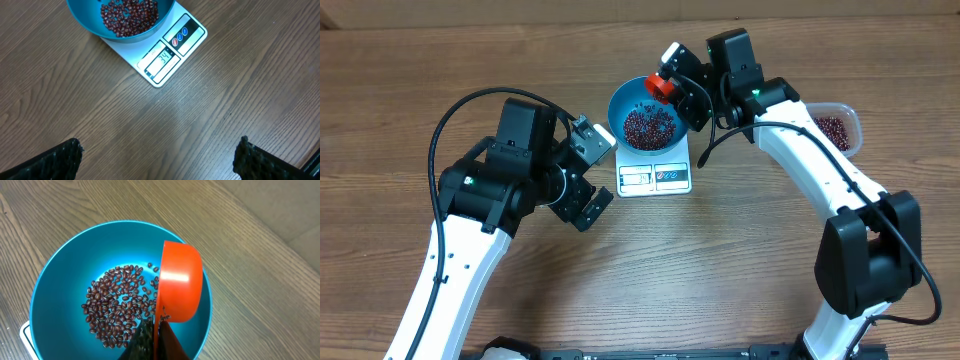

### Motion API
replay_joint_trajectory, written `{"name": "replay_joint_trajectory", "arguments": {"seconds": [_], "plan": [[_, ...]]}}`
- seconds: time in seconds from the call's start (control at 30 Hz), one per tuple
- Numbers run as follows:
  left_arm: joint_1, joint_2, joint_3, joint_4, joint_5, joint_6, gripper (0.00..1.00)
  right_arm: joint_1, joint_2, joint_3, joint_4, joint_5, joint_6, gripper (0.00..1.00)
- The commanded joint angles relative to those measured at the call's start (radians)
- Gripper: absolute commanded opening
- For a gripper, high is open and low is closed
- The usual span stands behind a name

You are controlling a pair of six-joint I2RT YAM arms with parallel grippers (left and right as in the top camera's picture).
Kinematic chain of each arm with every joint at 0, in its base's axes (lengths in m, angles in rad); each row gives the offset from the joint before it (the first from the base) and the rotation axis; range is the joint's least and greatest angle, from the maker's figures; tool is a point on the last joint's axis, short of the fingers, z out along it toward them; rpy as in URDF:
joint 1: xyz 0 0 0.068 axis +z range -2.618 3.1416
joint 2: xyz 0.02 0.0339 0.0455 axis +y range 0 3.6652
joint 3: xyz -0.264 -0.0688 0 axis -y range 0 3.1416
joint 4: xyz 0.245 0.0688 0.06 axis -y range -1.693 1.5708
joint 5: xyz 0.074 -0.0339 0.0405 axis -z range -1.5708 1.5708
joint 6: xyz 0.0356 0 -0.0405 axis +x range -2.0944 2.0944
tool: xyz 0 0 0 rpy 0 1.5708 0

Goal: Scoop item into bowl and weigh 150g on scale
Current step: 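Raise the emptied red scoop up out of the blue bowl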

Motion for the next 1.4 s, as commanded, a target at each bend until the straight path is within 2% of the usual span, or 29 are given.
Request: {"name": "replay_joint_trajectory", "arguments": {"seconds": [0.0,0.47,0.6,0.73,1.0,1.37], "plan": [[0.004,0.006,-0.002,0.0,0.007,0.012,1.0,0.005,-0.045,0.015,-0.009,0.024,-0.001,0.04],[0.004,0.006,-0.002,0.0,0.007,0.012,1.0,0.062,-0.082,0.015,-0.068,0.163,-0.001,0.04],[0.004,0.006,-0.002,0.0,0.007,0.012,1.0,0.064,-0.083,0.015,-0.052,0.12,0.012,0.04],[0.004,0.006,-0.002,0.0,0.007,0.012,1.0,0.064,-0.09,0.015,-0.042,0.164,0.016,0.04],[0.004,0.006,-0.002,0.0,0.007,0.012,0.99,0.064,-0.092,0.015,-0.029,0.15,0.109,0.04],[0.004,0.006,-0.002,0.0,0.007,0.012,1.0,0.064,-0.1,0.015,-0.034,0.119,0.117,0.04]]}}
